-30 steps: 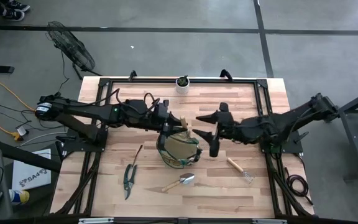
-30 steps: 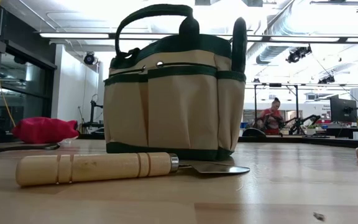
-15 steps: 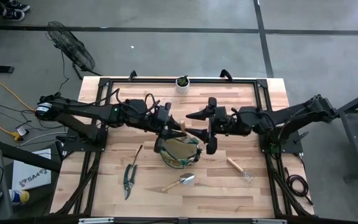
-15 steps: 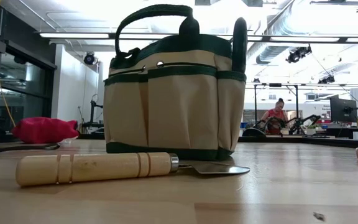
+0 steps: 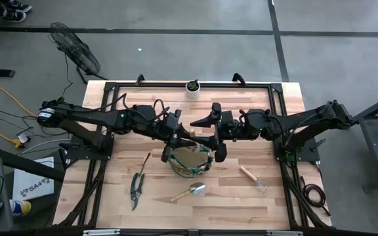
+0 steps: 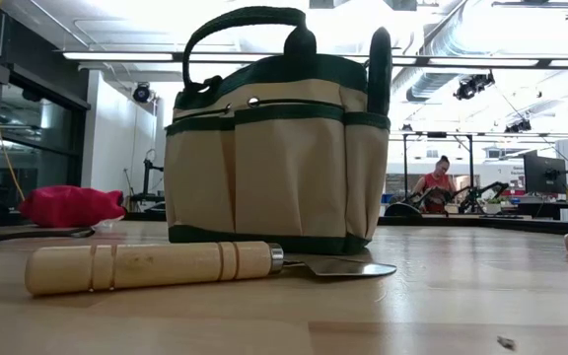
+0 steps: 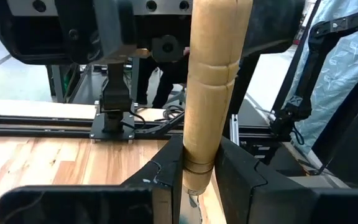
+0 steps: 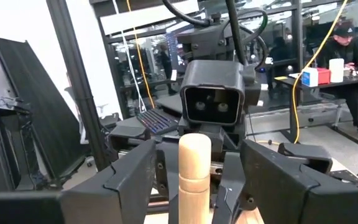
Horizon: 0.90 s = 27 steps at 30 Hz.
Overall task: Pick & Place Garden tools in Gardening bag
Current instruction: Put the brown trowel into the gardening bag
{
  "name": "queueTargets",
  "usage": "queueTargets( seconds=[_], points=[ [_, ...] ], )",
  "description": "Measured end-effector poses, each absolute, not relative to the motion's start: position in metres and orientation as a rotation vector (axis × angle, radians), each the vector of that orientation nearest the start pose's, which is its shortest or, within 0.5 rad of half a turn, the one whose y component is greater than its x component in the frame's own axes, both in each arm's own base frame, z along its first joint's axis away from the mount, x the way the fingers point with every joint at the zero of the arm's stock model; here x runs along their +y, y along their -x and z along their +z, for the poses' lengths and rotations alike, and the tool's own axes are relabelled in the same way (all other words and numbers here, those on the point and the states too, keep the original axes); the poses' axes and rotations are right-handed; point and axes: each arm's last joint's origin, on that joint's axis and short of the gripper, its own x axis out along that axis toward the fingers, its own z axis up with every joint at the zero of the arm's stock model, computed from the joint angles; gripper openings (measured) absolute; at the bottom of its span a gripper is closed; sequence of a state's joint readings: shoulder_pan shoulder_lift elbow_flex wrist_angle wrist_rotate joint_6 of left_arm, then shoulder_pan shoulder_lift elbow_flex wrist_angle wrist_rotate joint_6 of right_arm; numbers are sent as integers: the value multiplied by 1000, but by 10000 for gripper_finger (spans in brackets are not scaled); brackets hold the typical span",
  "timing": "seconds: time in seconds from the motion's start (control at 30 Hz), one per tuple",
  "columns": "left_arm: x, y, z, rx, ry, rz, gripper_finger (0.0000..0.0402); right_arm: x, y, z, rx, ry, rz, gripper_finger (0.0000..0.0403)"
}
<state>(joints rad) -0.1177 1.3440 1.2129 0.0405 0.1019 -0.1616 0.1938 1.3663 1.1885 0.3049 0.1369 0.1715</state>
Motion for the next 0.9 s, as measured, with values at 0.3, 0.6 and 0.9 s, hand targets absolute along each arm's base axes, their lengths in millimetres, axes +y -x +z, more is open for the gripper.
queueTargets(
  seconds=[0.3,0.6,0.9],
  points=[
    [-39,-305,380,107,160,-212,67,53,-314,386,-106,-194,108,171],
    [-39,-305,379,108,165,-210,67,51,-315,386,-107,-190,106,101],
    [-39,-305,379,114,175,-209,67,52,-315,385,-100,-192,131,57]
  ],
)
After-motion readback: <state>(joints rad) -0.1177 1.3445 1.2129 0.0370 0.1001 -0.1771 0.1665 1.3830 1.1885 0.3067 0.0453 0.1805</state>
